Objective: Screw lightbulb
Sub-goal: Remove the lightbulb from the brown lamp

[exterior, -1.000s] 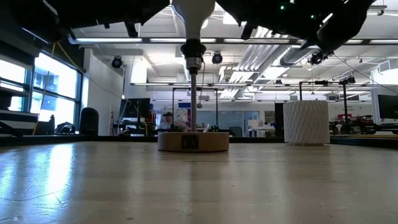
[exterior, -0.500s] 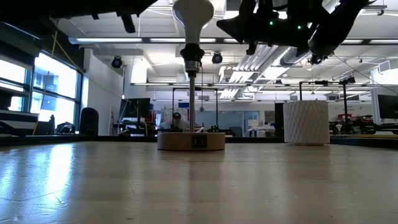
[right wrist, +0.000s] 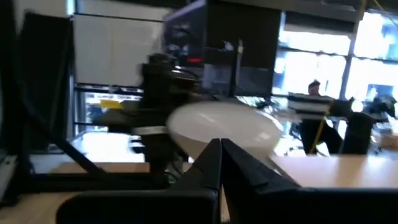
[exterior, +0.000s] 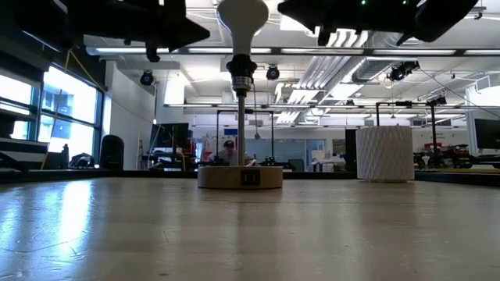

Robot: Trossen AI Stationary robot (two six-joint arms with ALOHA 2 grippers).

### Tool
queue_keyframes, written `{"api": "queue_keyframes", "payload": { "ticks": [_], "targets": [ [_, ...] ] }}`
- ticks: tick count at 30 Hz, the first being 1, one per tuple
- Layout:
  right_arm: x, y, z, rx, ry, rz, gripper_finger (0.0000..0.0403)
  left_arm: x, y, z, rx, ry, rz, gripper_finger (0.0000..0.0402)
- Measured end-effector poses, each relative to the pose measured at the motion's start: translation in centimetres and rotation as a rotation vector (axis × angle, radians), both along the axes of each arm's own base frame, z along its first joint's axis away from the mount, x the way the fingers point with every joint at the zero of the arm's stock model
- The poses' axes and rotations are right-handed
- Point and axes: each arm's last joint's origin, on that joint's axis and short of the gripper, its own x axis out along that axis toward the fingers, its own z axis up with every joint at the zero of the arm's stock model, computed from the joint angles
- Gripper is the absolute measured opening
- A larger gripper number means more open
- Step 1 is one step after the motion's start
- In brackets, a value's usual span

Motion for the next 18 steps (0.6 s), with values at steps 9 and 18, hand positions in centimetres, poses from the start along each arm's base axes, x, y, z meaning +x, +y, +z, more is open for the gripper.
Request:
{"api": "queue_keyframes", "payload": {
  "ticks": [9,18],
  "targets": [
    [1.5,0.5,-1.3,0.007,-0.044,0.007,0.0000,-0.5,4.5,0.6,-0.042,-0.120,-0.090,0.0000],
    [1.8,-2.2,-2.0,0.016,-0.061,-0.143,0.0000,-0.1,1.4,1.2,-0.061,-0.193,-0.370,0.0000]
  ]
}}
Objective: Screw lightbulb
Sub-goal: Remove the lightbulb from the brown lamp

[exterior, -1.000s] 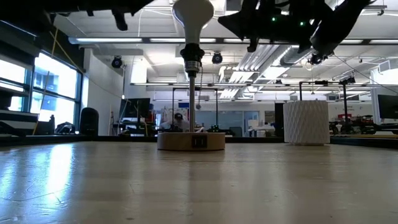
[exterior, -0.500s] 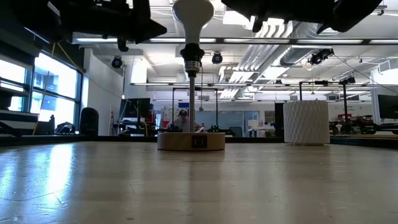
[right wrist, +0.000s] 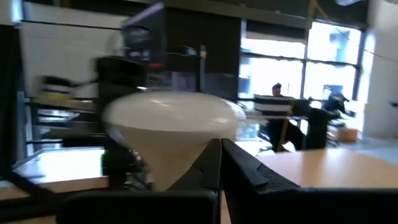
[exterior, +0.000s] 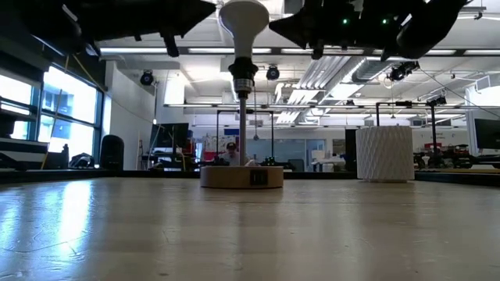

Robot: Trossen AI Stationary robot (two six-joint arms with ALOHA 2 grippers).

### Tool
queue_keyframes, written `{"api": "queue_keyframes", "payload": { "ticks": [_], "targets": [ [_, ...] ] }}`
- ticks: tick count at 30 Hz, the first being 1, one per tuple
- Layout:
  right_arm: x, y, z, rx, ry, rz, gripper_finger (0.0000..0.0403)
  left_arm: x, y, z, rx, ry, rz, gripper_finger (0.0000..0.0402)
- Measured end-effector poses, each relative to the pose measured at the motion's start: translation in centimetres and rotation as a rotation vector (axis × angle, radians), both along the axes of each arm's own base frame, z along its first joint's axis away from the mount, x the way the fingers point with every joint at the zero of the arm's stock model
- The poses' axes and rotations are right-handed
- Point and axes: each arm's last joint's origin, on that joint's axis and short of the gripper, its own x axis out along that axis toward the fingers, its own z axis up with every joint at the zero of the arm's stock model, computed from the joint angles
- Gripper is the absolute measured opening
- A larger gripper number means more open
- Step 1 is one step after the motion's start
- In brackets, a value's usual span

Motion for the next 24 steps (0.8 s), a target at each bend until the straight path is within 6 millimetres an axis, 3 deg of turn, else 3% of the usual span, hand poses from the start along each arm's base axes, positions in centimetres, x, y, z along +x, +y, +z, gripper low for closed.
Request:
{"api": "queue_keyframes", "payload": {
  "ticks": [7,13,18,24],
  "targets": [
    [-0.6,-2.8,-0.4,0.094,0.017,-0.083,0.0000,0.0,-3.5,0.0,-0.006,0.010,-0.028,0.0000],
    [-1.4,-2.7,1.1,0.084,-0.017,-0.076,0.0000,-0.1,-4.3,-0.4,0.005,0.072,0.136,0.0000],
    [-1.9,-1.0,2.1,0.062,-0.006,0.068,0.0000,-0.1,-2.6,-0.8,-0.022,0.119,0.290,0.0000],
    [-1.3,1.6,1.9,0.064,0.005,0.258,0.0000,-0.2,1.4,-0.9,-0.066,0.098,0.328,0.0000]
  ]
}}
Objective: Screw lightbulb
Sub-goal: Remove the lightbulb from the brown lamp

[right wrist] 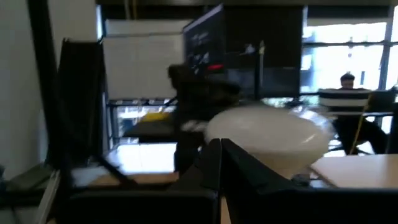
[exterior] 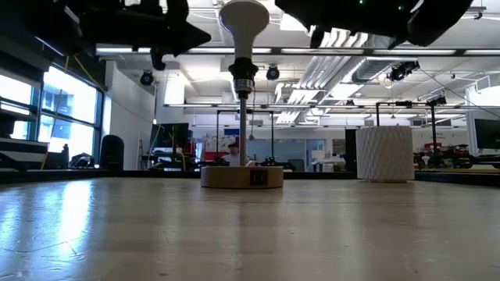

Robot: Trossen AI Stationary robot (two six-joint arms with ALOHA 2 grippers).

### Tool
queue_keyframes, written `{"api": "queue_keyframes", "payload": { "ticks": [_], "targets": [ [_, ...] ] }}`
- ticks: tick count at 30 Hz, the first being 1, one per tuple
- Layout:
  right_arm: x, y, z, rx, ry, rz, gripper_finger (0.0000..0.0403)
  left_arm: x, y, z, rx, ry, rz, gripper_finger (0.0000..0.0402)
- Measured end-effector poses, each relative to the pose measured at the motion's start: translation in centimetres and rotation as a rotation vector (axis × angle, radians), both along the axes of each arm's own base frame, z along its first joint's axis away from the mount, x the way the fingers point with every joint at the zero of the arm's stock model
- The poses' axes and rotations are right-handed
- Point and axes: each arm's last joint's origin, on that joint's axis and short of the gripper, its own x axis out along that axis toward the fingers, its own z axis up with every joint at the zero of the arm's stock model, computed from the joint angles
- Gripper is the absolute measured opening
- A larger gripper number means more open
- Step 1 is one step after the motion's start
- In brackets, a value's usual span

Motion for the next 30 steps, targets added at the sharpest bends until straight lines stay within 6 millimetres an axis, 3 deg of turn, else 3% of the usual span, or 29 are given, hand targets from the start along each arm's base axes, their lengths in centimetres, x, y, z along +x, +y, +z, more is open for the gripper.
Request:
{"api": "queue_keyframes", "payload": {
  "ticks": [4,7,13,20,26,30],
  "targets": [
    [0.9,1.2,-1.3,-0.047,0.046,0.034,0.0000,-0.3,2.5,-0.2,-0.049,-0.040,-0.030,0.0000],
    [1.9,1.3,-1.9,-0.051,0.065,0.019,0.0000,-0.3,3.1,0.0,-0.056,-0.081,-0.149,0.0000],
    [3.6,-0.8,-2.3,-0.061,0.104,-0.132,0.0000,0.4,1.1,0.2,-0.047,-0.135,-0.372,0.0000],
    [3.2,-3.8,-2.2,-0.027,0.126,-0.353,0.0000,1.0,-2.7,0.1,-0.044,-0.124,-0.493,0.0000],
    [3.0,-4.3,-2.4,-0.008,0.140,-0.394,0.0000,0.8,-4.5,0.2,-0.021,-0.103,-0.411,0.0000],
    [3.1,-2.4,-1.7,-0.066,0.130,-0.352,0.0000,0.3,-3.6,-0.2,-0.018,-0.041,-0.171,0.0000]
  ]
}}
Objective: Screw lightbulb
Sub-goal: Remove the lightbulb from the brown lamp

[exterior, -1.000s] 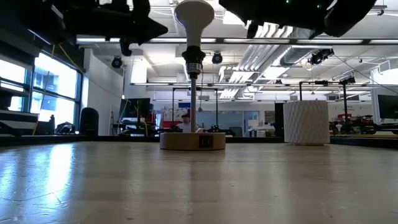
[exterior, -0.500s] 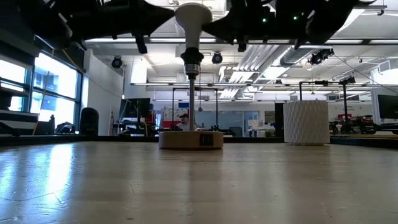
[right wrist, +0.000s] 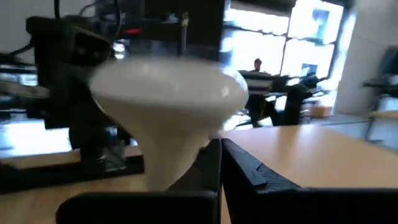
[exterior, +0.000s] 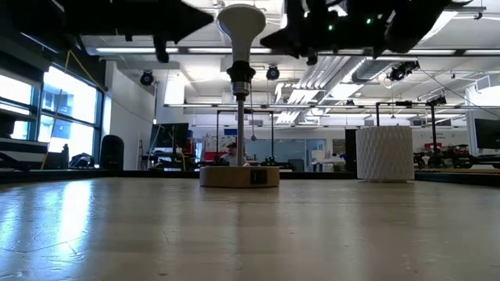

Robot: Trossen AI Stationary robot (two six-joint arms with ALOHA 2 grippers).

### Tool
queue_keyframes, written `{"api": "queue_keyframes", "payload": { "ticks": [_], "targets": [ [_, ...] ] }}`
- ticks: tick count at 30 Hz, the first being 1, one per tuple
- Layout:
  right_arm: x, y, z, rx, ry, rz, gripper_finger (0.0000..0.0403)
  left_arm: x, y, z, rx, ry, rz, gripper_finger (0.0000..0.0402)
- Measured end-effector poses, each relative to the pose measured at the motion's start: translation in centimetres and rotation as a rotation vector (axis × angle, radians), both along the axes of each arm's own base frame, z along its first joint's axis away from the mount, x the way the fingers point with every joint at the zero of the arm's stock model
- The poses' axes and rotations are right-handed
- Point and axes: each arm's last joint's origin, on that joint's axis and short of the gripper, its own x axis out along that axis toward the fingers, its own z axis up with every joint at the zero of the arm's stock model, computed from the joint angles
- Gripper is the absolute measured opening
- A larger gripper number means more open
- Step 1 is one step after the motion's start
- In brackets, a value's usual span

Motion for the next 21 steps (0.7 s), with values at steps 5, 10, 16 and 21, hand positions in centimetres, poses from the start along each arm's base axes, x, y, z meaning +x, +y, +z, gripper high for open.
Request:
{"api": "queue_keyframes", "payload": {
  "ticks": [5,10,16,21],
  "targets": [
    [-1.0,3.4,2.2,-0.150,-0.005,-0.180,0.0000,-0.6,2.9,0.3,0.014,0.022,0.226,0.0000],
    [-1.2,5.1,3.1,-0.198,-0.057,-0.014,0.0000,0.0,6.2,1.4,0.039,-0.036,0.033,0.0000],
    [-0.9,3.3,2.3,-0.135,-0.044,-0.005,0.0000,1.5,7.0,2.2,0.019,-0.062,-0.156,0.0000],
    [-1.1,0.9,2.2,-0.078,-0.049,-0.084,0.0000,2.1,5.2,2.5,-0.010,-0.082,-0.327,0.0000]
  ]
}}
